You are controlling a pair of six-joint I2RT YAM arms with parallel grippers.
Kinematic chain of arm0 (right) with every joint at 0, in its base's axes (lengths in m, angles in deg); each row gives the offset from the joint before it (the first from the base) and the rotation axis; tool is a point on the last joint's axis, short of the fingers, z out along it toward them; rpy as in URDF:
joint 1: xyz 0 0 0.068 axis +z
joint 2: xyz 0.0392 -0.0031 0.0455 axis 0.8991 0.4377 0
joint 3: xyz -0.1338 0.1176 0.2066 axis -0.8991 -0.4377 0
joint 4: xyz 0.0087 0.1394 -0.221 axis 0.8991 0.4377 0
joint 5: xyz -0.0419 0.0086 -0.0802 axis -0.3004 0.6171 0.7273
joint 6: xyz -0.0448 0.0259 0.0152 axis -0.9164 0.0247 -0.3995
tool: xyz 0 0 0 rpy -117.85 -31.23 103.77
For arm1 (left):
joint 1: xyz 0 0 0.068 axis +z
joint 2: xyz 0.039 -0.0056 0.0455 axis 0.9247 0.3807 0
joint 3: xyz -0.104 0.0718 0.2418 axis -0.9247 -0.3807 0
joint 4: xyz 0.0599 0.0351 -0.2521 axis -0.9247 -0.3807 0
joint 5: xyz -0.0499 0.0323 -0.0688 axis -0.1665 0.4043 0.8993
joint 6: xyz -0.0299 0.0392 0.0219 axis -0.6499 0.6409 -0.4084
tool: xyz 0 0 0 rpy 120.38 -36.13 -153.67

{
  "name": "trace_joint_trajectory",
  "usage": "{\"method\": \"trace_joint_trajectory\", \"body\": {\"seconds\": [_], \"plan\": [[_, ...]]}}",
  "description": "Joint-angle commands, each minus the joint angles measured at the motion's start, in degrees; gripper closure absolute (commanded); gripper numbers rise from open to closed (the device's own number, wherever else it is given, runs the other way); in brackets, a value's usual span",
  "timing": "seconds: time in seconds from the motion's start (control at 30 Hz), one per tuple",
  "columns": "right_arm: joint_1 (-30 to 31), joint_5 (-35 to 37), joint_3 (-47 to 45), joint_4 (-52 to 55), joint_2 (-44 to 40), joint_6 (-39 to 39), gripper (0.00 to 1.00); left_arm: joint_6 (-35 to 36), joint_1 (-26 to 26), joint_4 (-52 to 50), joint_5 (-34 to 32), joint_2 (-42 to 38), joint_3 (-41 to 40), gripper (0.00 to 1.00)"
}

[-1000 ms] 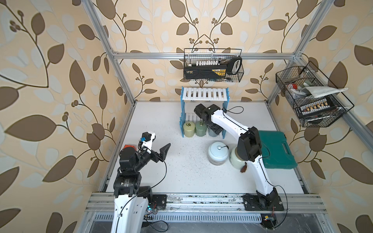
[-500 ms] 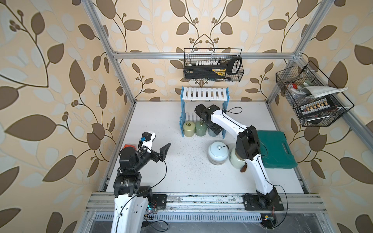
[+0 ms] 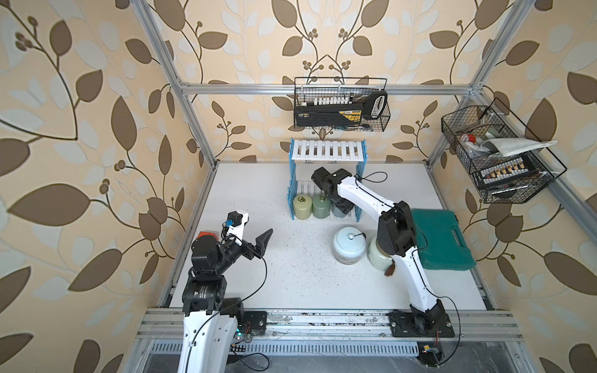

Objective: Remove the tea canisters from the shelf
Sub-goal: Pick up the tea canister from the shelf.

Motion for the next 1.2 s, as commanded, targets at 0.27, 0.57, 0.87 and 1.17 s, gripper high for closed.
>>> {"method": "trace_joint_trajectory", "body": {"seconds": [0.27,0.57,0.87,1.17], "plan": [[0.03,5.03,-0.18,-1.14,-2.49,-2.00,0.41,0.31,-0.40,1.93,0.14,-0.42,-0.14,0.01],[0.19,10.02,2.78,-1.19,-5.10,-6.45,0.41,0.54,0.01,0.64,0.32,-0.22,0.67,0.01],[-0.01,10.23,3.70,-2.37,-8.08,-9.77,0.45,0.91,0.20,0.62,-0.38,-0.17,0.58,0.01],[0.98,10.21,-0.73,-4.22,-14.10,-12.99,0.45,0.91,0.17,2.00,-1.43,-0.98,-0.22,0.01]]}}
